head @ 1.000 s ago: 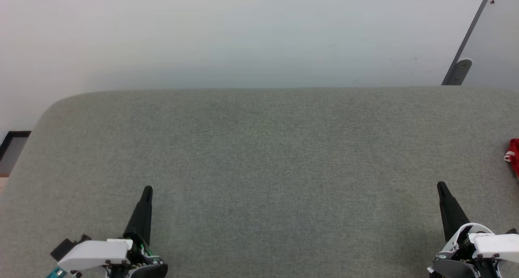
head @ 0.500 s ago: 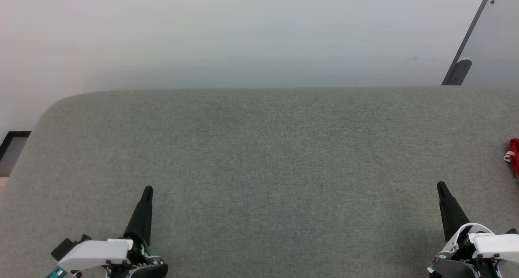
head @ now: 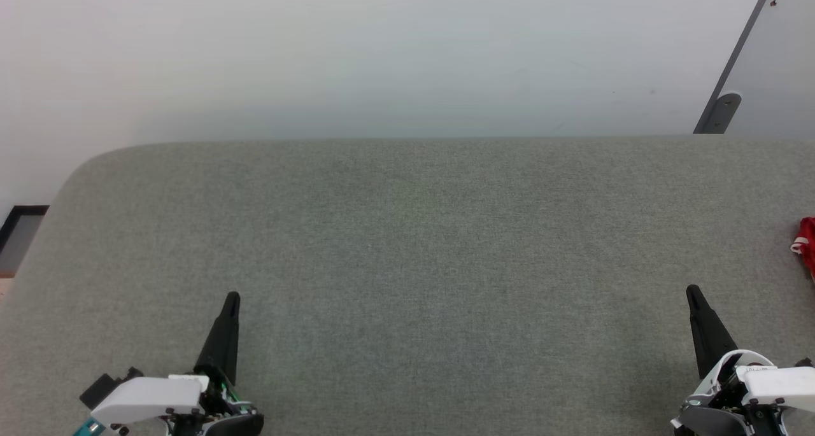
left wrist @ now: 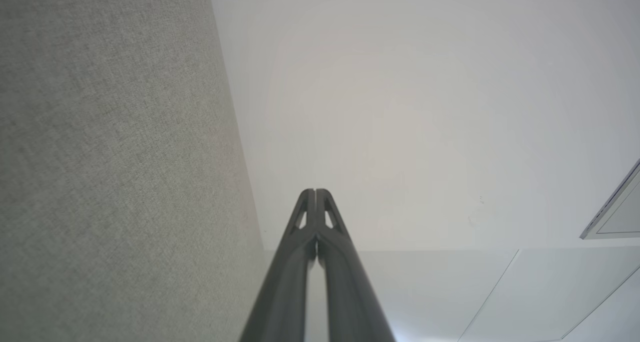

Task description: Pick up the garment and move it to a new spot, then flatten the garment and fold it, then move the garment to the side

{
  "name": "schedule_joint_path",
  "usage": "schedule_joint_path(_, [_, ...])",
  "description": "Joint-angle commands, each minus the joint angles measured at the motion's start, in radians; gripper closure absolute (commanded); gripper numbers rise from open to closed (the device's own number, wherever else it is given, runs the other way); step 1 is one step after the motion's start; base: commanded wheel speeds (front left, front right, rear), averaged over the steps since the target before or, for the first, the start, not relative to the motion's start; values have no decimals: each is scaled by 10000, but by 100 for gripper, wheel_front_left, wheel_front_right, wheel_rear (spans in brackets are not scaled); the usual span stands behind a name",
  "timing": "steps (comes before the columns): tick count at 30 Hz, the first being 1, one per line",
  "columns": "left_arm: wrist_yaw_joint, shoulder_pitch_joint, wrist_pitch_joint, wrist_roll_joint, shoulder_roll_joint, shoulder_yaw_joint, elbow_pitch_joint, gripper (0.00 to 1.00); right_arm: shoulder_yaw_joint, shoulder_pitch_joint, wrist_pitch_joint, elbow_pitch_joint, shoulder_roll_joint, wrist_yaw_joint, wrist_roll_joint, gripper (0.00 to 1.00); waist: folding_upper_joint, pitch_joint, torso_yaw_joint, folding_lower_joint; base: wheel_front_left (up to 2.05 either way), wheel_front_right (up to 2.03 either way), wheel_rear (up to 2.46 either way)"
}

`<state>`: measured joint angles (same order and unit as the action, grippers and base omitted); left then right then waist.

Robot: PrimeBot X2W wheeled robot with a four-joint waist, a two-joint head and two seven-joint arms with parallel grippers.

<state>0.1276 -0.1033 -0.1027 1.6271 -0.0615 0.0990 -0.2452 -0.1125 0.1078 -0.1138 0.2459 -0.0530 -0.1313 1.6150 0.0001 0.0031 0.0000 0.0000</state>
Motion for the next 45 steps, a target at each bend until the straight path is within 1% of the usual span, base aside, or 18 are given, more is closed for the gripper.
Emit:
schedule_joint_path(1, [56, -98, -21, -47, 18, 23, -19, 100, -8, 32, -17, 2, 41, 10, -21, 100, -1, 0, 0, 0, 0, 0, 0])
schedule_joint_path(45, [56, -106, -73, -92, 66, 96, -22, 100, -18, 35, -28, 3, 51, 10, -36, 100, -1, 0, 0, 0, 0, 0, 0])
